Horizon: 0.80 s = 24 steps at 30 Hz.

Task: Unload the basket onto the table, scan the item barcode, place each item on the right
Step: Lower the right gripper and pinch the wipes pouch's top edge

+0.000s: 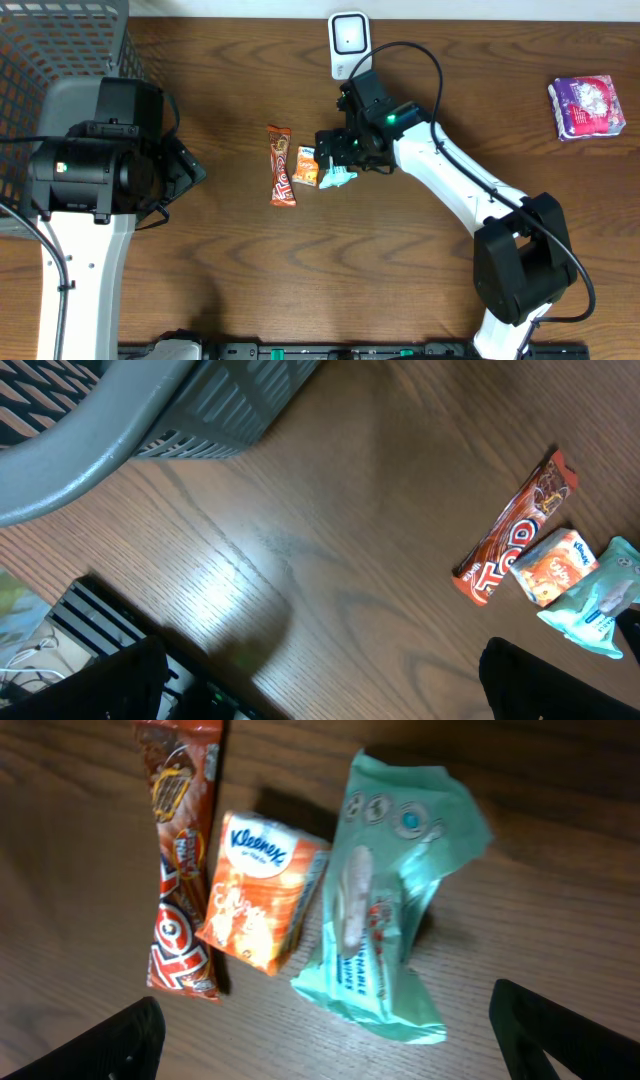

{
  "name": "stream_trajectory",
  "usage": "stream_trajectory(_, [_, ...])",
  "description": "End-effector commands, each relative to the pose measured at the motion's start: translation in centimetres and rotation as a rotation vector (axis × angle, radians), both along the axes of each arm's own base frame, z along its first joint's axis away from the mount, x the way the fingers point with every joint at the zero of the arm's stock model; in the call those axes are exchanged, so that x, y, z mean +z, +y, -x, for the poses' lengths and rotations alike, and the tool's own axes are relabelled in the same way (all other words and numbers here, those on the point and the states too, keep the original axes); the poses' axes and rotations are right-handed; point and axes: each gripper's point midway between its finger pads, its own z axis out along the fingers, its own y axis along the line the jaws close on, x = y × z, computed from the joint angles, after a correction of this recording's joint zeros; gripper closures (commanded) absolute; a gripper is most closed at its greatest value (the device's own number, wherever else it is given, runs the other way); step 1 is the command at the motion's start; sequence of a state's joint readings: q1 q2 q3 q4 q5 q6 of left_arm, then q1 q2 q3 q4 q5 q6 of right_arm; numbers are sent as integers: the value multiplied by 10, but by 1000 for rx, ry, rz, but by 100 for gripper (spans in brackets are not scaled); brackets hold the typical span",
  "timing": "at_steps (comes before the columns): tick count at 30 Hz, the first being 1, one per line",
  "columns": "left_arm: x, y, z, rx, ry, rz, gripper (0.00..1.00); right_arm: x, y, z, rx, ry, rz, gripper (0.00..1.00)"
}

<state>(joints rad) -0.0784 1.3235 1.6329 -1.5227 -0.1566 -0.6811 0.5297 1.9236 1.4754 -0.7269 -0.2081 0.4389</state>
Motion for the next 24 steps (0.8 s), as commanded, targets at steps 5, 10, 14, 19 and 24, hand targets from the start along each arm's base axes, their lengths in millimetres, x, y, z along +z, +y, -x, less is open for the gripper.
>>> stream_trajectory(5, [2,4,3,17,-7,-9,1,-6,11,8,35,-4,17,1])
stream_trajectory(10, [2,4,3,17,-7,-9,1,-5,15,8,43,-19,20,1])
stream_trajectory(14, [2,4,3,17,-7,-9,1,-5,12,3,30,-40,41,1])
stream_trajectory(19, [2,4,3,17,-7,-9,1,-7,10,3,12,-37,46,3])
stream_trajectory(24, [2,4,3,17,-7,-9,1,-7,11,4,8,-34,45,10])
